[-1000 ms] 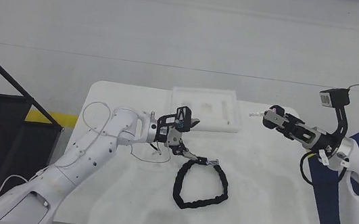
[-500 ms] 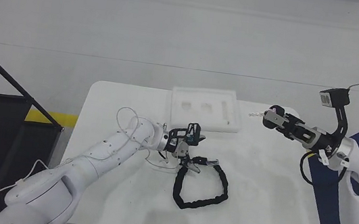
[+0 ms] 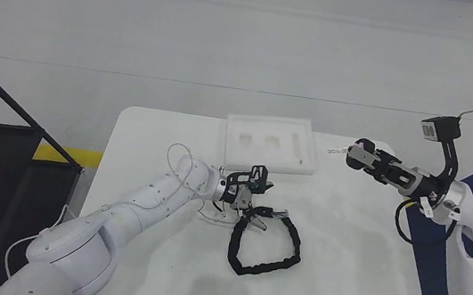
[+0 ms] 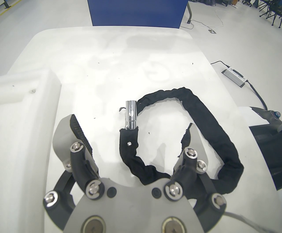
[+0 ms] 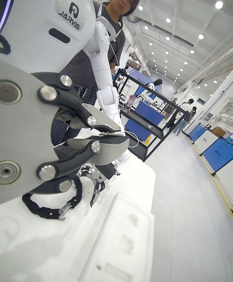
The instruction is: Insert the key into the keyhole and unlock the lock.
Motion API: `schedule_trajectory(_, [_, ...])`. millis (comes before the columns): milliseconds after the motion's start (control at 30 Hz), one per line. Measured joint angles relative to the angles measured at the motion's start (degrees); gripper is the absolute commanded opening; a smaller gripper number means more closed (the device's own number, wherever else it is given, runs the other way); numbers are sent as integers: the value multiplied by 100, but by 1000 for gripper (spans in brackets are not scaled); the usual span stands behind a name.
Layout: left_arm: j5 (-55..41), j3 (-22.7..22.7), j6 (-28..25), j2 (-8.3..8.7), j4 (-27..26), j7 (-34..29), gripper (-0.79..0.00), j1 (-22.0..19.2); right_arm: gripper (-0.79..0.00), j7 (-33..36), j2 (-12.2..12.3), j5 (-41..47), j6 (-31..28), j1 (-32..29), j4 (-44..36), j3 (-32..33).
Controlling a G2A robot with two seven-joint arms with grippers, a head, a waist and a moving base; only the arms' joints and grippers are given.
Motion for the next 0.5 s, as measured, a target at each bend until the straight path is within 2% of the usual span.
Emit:
schedule_trajectory(333, [-24,-16,52,0,-32,-27,0,31,-785,0,0,0,0,0,0,0])
schedule_trajectory(400, [-29,-31,242,-2,-166,-172,0,119,-785,0,0,0,0,0,0,0])
schedule_trajectory(500, [-22,21,208,-43,-302,-381,0,187,-785,0,0,0,0,0,0,0])
